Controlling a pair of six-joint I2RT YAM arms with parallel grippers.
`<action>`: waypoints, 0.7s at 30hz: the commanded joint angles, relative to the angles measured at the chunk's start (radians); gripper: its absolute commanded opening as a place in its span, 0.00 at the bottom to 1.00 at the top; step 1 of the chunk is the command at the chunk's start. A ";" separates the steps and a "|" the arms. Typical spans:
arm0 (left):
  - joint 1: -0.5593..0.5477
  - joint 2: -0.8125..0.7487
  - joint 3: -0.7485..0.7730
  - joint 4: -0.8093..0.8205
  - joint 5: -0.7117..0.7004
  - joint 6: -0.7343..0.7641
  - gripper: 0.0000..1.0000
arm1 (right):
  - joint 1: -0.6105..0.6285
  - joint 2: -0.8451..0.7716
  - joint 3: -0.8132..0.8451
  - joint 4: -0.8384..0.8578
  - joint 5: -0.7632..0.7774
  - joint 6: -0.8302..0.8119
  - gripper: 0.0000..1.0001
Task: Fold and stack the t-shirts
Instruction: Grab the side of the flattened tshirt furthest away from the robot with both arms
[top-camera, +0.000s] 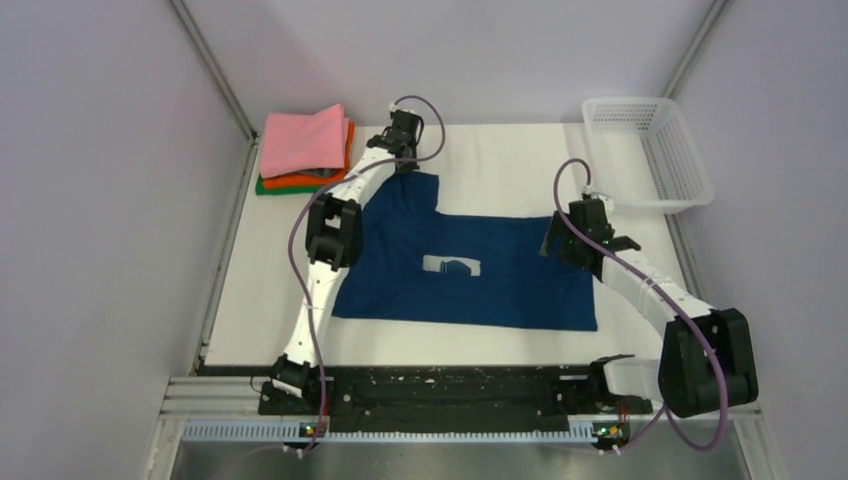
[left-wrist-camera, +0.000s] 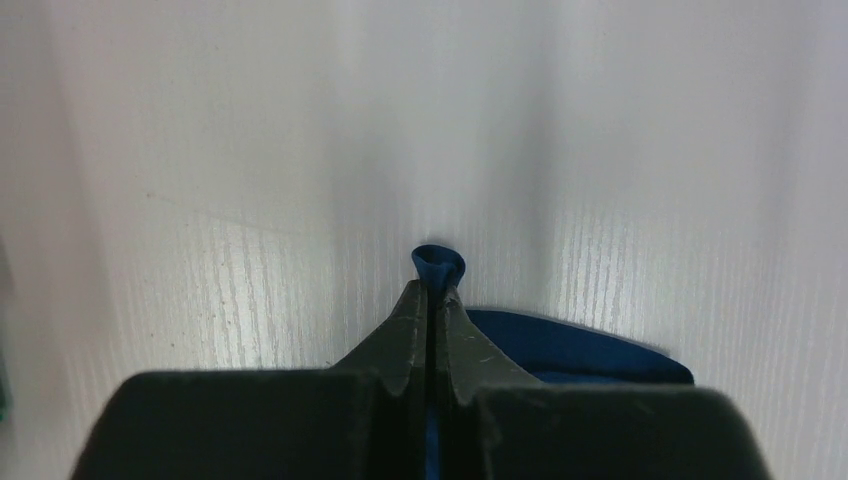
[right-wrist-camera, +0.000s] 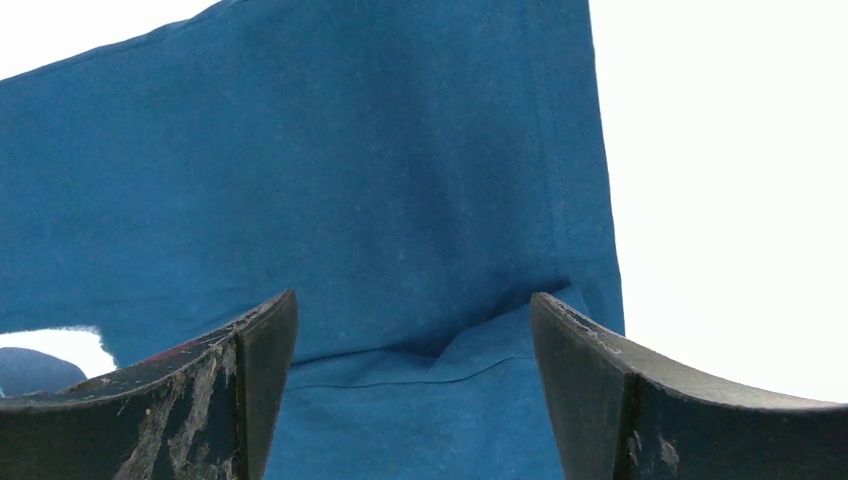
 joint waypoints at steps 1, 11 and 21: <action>0.009 -0.029 0.005 -0.074 -0.026 0.006 0.00 | -0.030 0.041 0.061 0.025 0.060 -0.023 0.84; 0.001 -0.163 -0.072 0.005 0.011 -0.002 0.00 | -0.081 0.371 0.374 0.002 0.251 0.006 0.81; -0.031 -0.298 -0.218 0.046 0.009 0.020 0.00 | -0.097 0.704 0.649 -0.084 0.375 0.046 0.73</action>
